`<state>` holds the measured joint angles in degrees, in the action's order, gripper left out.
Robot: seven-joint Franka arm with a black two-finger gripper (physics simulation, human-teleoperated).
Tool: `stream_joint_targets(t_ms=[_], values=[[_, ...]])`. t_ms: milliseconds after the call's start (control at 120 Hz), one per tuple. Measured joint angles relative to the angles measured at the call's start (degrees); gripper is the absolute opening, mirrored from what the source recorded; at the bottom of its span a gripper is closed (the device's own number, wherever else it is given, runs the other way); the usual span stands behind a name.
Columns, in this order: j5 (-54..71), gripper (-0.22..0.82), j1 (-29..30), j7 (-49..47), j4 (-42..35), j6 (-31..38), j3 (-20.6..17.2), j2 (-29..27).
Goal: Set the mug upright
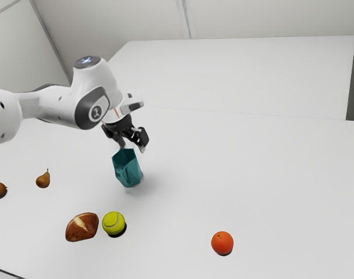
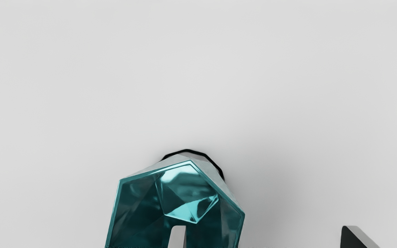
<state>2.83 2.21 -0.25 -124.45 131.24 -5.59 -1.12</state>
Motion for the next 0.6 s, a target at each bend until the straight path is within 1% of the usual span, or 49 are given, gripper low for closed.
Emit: stream_joint_targets(t_ms=[108,233,442,600], values=[[-0.15,0.51,-0.11,0.04,4.55,-3.52,-0.70,-0.48],[-1.38,0.55,-0.63,0.06,11.29,-10.40,-1.37,-0.36],[-2.85,0.57,-2.10,0.09,23.01,-23.33,-1.60,0.53],[-3.09,0.58,-2.90,0.10,29.10,-30.94,-1.87,0.93]])
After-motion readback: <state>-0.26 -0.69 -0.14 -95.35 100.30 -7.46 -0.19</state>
